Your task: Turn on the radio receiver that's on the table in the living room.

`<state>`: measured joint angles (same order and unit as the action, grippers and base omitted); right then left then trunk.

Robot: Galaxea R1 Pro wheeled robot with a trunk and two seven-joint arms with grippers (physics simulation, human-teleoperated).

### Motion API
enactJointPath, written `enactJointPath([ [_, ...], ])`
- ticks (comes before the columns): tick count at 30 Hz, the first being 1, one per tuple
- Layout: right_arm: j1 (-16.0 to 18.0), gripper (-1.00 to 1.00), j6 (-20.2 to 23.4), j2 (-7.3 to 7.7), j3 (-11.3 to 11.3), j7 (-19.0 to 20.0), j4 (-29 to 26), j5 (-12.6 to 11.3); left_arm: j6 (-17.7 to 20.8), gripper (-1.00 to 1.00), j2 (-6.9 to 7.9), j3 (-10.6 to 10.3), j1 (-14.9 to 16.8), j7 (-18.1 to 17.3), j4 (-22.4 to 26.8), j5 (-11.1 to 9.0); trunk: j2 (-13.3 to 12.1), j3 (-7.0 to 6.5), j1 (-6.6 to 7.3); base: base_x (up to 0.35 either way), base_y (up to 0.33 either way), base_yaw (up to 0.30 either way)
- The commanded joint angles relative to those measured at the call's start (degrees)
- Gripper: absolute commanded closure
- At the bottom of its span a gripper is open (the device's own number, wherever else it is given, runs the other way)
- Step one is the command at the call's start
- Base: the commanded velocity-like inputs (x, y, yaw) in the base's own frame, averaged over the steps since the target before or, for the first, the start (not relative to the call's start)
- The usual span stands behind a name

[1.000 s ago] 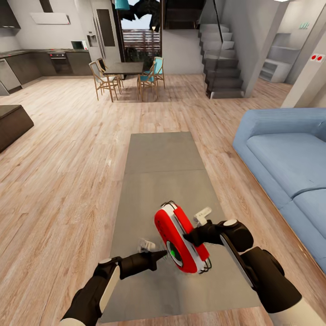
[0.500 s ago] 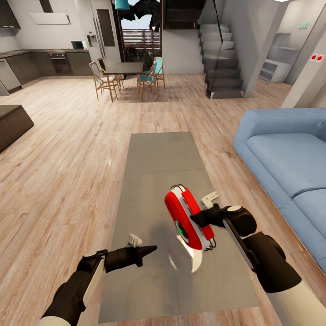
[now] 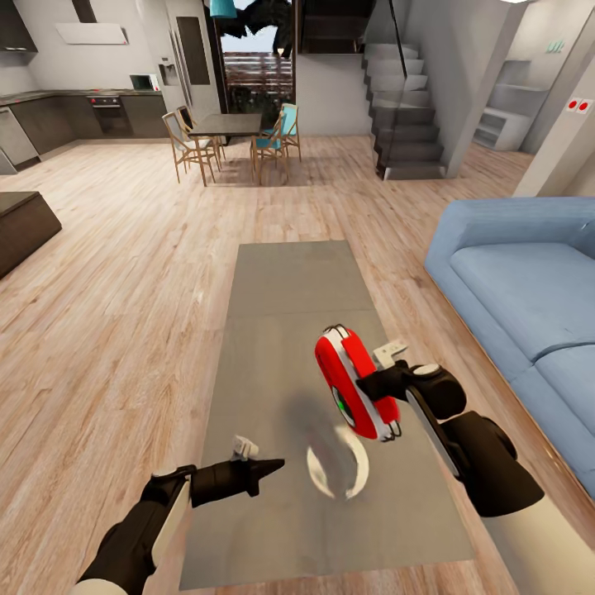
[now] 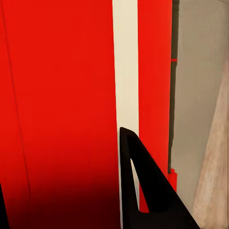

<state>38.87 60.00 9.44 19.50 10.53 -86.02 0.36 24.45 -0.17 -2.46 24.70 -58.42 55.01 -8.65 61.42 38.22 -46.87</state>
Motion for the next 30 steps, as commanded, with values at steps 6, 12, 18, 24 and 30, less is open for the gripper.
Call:
enactJointPath([
  [6,2.5,1.0,0.0,0.15,0.01,-0.36,6.85,0.06,0.03,1.0,0.0,0.0,0.0,0.23,-0.92,0.03,0.0,0.0,0.0,0.0,0.0,0.0],
  [12,3.07,1.0,0.0,0.33,0.01,-0.34,8.35,0.3,0.06,1.0,0.0,0.0,0.0,0.39,-1.35,-0.03,0.0,0.0,0.0,0.0,0.0,0.0],
  [18,3.13,1.0,0.0,0.31,0.01,-0.26,8.07,0.2,0.07,1.0,0.04,0.08,0.0,0.41,-2.45,0.02,0.0,0.0,0.0,0.0,0.0,0.0],
  [24,3.14,1.0,0.0,0.25,0.01,-0.25,7.2,-0.37,0.07,1.0,0.2,0.09,0.0,0.41,-2.79,0.02,0.0,0.0,0.0,0.0,0.0,0.0],
  [30,3.14,1.0,0.0,0.23,0.01,-0.25,6.2,-0.65,-0.04,1.0,0.1,0.17,0.0,0.47,-3.5,-0.02,0.0,0.0,0.0,0.0,0.0,0.0],
])
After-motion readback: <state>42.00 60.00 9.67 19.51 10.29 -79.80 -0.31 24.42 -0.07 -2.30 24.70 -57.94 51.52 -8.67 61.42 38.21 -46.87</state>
